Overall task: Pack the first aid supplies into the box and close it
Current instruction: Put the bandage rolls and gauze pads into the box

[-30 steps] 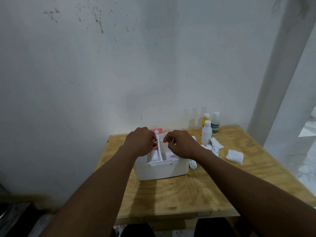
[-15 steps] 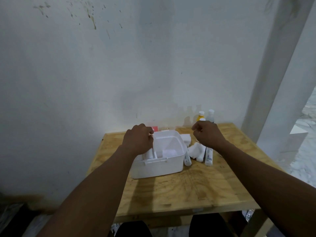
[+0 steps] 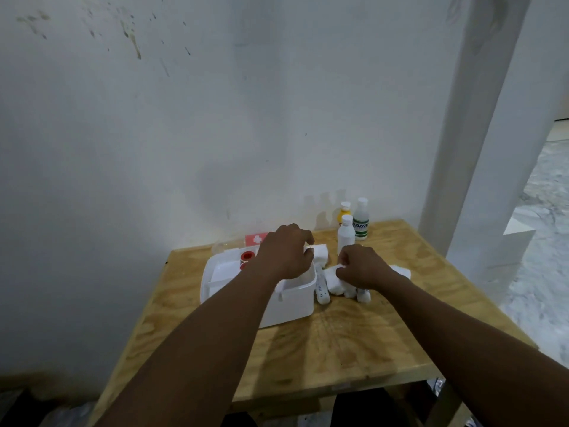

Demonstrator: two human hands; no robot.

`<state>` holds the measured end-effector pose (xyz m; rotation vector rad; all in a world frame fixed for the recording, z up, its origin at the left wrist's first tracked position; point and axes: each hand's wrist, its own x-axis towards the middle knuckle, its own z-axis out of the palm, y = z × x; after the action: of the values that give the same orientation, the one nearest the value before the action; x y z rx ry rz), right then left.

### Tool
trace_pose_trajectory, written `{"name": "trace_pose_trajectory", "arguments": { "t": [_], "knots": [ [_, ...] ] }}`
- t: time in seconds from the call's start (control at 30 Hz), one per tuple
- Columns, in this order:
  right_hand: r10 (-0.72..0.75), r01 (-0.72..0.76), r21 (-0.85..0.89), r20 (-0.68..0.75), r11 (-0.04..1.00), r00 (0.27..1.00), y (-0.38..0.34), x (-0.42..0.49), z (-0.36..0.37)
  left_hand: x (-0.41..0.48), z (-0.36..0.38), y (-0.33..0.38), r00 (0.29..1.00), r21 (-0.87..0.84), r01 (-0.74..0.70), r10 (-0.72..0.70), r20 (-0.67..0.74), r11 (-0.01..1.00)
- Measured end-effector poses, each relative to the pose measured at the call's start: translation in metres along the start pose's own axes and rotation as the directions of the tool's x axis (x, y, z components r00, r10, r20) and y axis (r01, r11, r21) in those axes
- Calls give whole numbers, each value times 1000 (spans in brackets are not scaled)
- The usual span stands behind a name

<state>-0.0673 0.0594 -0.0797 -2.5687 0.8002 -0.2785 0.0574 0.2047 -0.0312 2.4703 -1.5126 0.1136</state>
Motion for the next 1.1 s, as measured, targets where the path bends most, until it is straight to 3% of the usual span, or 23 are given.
{"name": "trace_pose_trajectory", "arguments": {
  "t": [0.13, 0.27, 0.37, 0.8, 0.97, 1.1],
  "knots": [
    [20, -6, 197, -69, 980, 997, 8, 1, -9, 26, 0, 12, 999, 84, 19, -21, 27, 996],
    [135, -42, 414, -198, 909, 971, 20, 4, -34, 54, 10, 25, 980, 170, 46, -77, 183, 984],
    [219, -88, 591, -152, 802, 964, 30, 3, -52, 69, 22, 32, 949, 244, 55, -126, 287, 968],
    [219, -163, 739, 21, 653, 975, 43, 10, -45, 85, 51, 42, 926, 456, 41, -206, 318, 889],
    [180, -76, 757, -55, 649, 982, 46, 9, -50, 89, 44, 40, 950, 378, 49, -161, 269, 925],
    [224, -3, 800, -164, 599, 961, 37, 12, -60, 89, 16, 32, 976, 101, 126, -142, 166, 987]
  ]
}}
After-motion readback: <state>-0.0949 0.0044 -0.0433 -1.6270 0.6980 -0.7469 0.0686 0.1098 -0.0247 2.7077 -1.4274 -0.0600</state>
